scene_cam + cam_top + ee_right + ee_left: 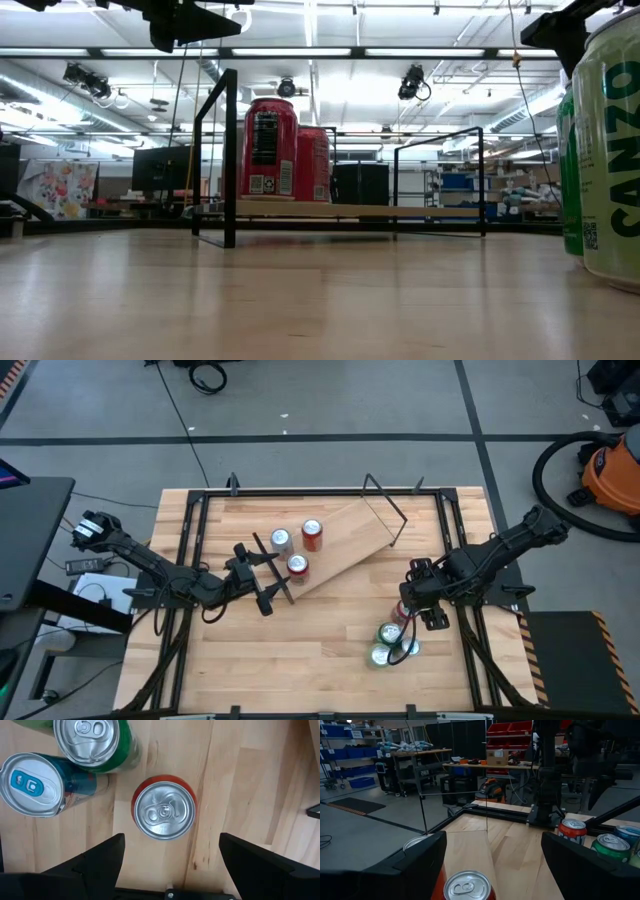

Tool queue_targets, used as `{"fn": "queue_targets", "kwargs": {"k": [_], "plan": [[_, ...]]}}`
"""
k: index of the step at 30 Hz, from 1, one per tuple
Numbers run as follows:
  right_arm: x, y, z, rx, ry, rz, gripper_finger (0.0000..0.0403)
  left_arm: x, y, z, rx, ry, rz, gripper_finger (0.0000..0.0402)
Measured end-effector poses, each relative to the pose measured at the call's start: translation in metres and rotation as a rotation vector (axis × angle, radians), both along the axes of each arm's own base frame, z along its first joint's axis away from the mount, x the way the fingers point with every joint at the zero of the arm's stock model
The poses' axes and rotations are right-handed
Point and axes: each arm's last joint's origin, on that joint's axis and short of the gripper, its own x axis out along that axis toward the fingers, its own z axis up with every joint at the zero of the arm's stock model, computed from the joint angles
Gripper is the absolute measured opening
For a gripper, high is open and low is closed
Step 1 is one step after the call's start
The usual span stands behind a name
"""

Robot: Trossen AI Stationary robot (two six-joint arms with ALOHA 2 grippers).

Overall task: Place canned beverage on shelf
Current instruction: Put the red soda can on the shelf

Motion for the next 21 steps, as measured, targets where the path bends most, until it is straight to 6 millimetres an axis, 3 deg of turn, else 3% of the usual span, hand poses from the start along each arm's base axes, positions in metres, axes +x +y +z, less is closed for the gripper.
{"fn": "queue_targets", "kwargs": {"k": [21], "plan": [[0.0002, 0.0001, 0.0000, -0.003, -0.002, 0.023, 0.0334, 0.0000, 0.0000, 0.0000, 0.002, 0.001, 0.000, 0.0336]]}}
